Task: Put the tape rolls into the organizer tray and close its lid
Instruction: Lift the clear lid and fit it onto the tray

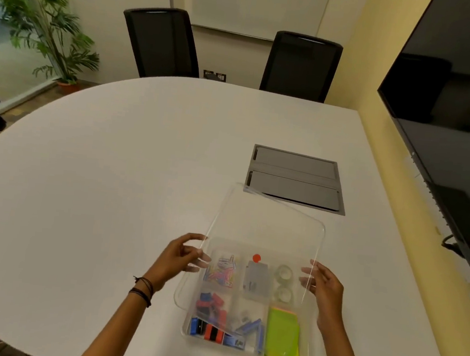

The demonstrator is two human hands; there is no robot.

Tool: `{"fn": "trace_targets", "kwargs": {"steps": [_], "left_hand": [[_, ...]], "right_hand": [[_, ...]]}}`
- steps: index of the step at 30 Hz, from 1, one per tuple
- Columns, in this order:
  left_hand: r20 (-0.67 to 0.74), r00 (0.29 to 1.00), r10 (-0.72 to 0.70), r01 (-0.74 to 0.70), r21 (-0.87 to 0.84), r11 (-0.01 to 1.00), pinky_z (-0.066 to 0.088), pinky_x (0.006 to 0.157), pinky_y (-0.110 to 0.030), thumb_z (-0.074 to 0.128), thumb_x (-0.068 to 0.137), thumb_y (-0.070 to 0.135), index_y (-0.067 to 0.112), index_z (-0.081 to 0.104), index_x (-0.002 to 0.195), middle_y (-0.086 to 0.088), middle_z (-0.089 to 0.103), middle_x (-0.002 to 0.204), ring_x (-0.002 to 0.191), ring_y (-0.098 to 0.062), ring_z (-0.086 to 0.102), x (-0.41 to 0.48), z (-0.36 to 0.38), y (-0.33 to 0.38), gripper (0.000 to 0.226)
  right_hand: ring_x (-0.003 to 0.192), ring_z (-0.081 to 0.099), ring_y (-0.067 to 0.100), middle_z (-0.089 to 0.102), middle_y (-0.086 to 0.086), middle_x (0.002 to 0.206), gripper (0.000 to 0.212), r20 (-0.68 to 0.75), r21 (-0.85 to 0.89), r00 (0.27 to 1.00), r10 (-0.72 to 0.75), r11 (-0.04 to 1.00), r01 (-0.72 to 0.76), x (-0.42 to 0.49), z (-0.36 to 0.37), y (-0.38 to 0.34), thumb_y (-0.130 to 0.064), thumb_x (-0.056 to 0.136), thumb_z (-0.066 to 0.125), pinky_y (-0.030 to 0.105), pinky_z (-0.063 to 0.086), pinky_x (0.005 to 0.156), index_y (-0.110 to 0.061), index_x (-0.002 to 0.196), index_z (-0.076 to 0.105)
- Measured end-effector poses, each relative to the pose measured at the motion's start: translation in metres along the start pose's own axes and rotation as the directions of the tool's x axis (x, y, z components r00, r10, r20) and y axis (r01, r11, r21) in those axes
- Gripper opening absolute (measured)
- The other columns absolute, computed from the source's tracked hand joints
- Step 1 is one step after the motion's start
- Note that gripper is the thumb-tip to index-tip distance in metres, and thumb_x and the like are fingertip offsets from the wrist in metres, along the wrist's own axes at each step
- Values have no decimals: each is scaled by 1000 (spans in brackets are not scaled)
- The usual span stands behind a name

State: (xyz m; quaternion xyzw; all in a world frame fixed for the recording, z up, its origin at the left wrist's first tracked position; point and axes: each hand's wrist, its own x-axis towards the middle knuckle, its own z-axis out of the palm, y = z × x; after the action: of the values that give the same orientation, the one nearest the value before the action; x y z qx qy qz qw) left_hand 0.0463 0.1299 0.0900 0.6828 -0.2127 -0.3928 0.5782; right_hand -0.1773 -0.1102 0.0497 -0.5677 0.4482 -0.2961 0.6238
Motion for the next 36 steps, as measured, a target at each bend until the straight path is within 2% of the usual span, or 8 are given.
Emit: {"fn": "trace_targets", "kwargs": {"steps": [5, 8, 14, 17, 21, 26, 31, 36], "left_hand": [[-24, 998, -58, 62, 170, 983, 58, 68, -32, 50, 93, 6, 19, 56, 113, -16, 70, 89, 74, -19, 68, 8, 16, -34, 25], [-51, 996, -67, 80, 312, 947, 59, 65, -29, 54, 91, 8, 17, 55, 110, -11, 62, 88, 70, -18, 65, 12, 21, -50, 21], [-70, 993, -93, 115, 476, 872, 56, 58, -20, 57, 90, 12, 20, 53, 106, -2, 61, 78, 68, -13, 63, 16, 25, -72, 18], [-48, 990, -131, 137, 522, 842, 55, 59, -17, 58, 89, 16, 19, 53, 108, 0, 62, 76, 69, -12, 62, 16, 26, -78, 20], [-37, 985, -166, 160, 535, 829, 55, 59, -18, 59, 89, 16, 15, 52, 117, -1, 61, 83, 71, -12, 62, 16, 27, -83, 29], [-32, 983, -182, 170, 551, 817, 54, 59, -17, 59, 88, 12, 9, 50, 125, -5, 58, 95, 77, -16, 60, 19, 26, -86, 38], [-26, 983, -183, 167, 551, 818, 49, 63, -13, 58, 88, 7, 7, 48, 129, -6, 56, 101, 85, -19, 58, 21, 23, -91, 43], [-46, 989, -141, 145, 490, 860, 50, 71, -16, 56, 90, 12, 10, 52, 125, -6, 59, 104, 91, -19, 59, 19, 22, -91, 36]], "right_hand": [[62, 63, 24, 67, 12, 80, 23, 16, -152, 993, 120, 982, -116, 5, -25, 26, -1, 90, 46, 20, 54, 50, -1, 110, 58], [60, 60, 24, 66, 10, 77, 24, 0, -232, 987, 163, 960, -158, 4, -27, 37, 1, 89, 47, 25, 50, 48, 0, 111, 56], [57, 59, 22, 60, 14, 82, 22, -49, -336, 986, 161, 927, -168, 1, -25, 51, 0, 88, 50, 15, 48, 37, 2, 109, 57], [59, 59, 18, 59, 17, 92, 24, -60, -390, 986, 156, 905, -167, 4, -27, 55, 0, 87, 51, 13, 47, 36, 2, 110, 57], [58, 59, 17, 60, 16, 93, 24, -59, -432, 983, 172, 884, -181, 7, -27, 59, 0, 87, 51, 17, 48, 37, 2, 110, 57], [57, 57, 19, 60, 17, 87, 21, -64, -385, 977, 204, 898, -213, 6, -27, 59, 2, 86, 52, 14, 47, 35, 3, 106, 58], [55, 57, 20, 65, 12, 73, 19, -43, -240, 947, 317, 917, -318, 4, -27, 59, 5, 81, 56, 23, 48, 40, 3, 100, 59], [60, 58, 22, 65, 12, 75, 15, -18, -49, 939, 345, 937, -345, -1, -26, 52, 4, 85, 51, 18, 50, 39, -3, 99, 54]]}}
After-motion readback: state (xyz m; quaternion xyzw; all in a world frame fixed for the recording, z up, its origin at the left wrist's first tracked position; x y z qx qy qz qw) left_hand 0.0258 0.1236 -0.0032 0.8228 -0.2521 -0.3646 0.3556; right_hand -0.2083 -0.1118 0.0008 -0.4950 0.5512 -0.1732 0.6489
